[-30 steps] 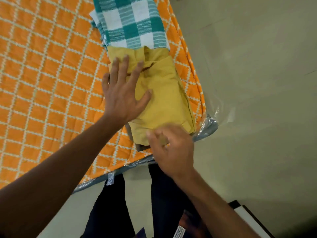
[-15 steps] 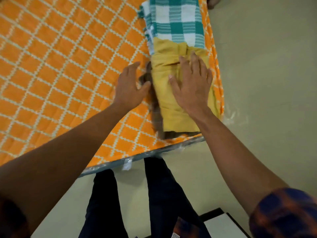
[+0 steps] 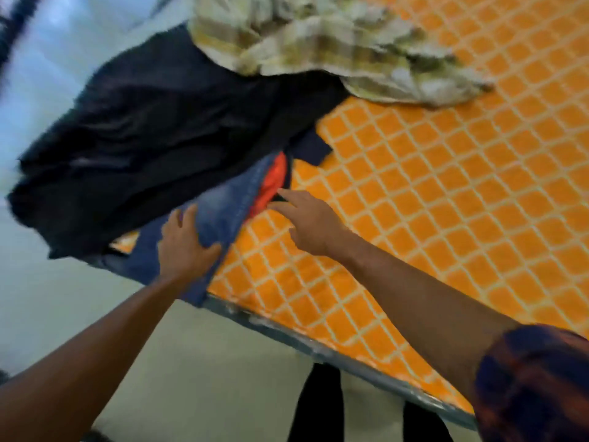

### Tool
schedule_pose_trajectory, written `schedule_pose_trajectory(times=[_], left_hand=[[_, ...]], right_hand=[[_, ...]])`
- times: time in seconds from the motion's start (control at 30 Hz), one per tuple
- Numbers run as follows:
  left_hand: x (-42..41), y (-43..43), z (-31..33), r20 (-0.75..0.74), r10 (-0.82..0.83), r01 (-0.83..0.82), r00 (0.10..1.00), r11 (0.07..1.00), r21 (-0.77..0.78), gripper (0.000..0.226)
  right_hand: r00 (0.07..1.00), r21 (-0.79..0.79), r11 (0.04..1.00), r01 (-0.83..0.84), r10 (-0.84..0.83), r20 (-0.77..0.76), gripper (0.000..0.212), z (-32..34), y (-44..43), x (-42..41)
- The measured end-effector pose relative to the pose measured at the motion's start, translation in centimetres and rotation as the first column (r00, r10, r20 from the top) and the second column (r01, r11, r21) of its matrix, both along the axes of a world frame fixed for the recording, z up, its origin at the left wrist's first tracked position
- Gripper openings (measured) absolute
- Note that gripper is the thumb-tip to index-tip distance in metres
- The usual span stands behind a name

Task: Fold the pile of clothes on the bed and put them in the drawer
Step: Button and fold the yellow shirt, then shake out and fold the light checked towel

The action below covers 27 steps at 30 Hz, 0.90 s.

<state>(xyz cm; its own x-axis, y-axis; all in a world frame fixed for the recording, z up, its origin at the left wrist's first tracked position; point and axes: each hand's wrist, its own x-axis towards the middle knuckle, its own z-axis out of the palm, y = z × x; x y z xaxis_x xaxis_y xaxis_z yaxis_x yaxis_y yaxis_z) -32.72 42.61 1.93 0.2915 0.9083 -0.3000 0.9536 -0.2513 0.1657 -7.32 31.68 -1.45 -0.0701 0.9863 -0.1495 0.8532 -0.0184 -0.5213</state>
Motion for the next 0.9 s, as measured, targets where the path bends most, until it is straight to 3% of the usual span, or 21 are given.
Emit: schedule_pose_trajectory(times=[0.1,0.17,0.23,0.3,0.4,0.53,0.63,0.73,0.83,0.9], left_hand=[[-3.2,1.9,-1.9,-0.025,0.018,-0.024,1.0,0.967,-0.252,0.095],[-5.0,2.1,-3.1,-0.057,-0.049,0.031,0.997,0.958,-0.287,0.092],[-4.8,1.8,-3.9,-0.066,-0.054,0.04,0.996,0.978,-0.203,0.082],[-4.3,2.7,-3.9,0.047,0.049,-0.043,0.998,0.99,-0.136,0.077],[-4.2,5.6,-3.9,0.196,0.109,-0.117,0.974,0.993,0.03,0.089],[-3.7,11.2,-3.1,0.073,0.128,-0.14,0.989,0.97,0.198,0.096],[-3.9,14.8,-3.2,-0.072,0.121,-0.109,0.99,0.983,0.149,0.069],[-4.8,16.1,-3.6,-0.043,-0.045,0.054,0.998,0.968,0.243,0.033],[-5.6,15.5,-2.3,0.155,-0.128,0.099,0.98,0.978,0.181,0.018],[-5.5,13.8,-0.5,0.238,-0.125,0.102,0.963,0.989,0.107,0.019]], right_hand=[[0.997,-0.013,1.0,-0.028,0.029,0.077,0.074,-0.1,5.9,-3.1],[0.99,-0.034,0.997,-0.071,0.074,0.122,0.076,-0.4,9.2,-5.2],[0.978,-0.042,0.997,-0.064,0.071,0.198,0.077,-0.5,11.0,-5.6],[0.947,0.033,0.998,-0.046,0.033,0.32,0.079,-0.3,13.1,-5.4],[0.893,0.203,0.978,-0.043,-0.053,0.446,0.091,0.7,16.4,-4.6],[0.836,0.272,0.96,-0.071,-0.092,0.541,0.092,1.3,20.2,-3.1],[0.811,0.298,0.945,-0.133,-0.069,0.581,0.052,0.6,21.3,-2.6],[0.842,0.365,0.92,-0.144,-0.08,0.533,0.023,-0.8,20.9,-2.8],[0.899,0.465,0.871,-0.158,-0.069,0.434,0.025,-1.2,19.9,-3.3],[0.902,0.448,0.867,-0.217,0.003,0.431,0.049,-0.7,19.4,-3.6]])
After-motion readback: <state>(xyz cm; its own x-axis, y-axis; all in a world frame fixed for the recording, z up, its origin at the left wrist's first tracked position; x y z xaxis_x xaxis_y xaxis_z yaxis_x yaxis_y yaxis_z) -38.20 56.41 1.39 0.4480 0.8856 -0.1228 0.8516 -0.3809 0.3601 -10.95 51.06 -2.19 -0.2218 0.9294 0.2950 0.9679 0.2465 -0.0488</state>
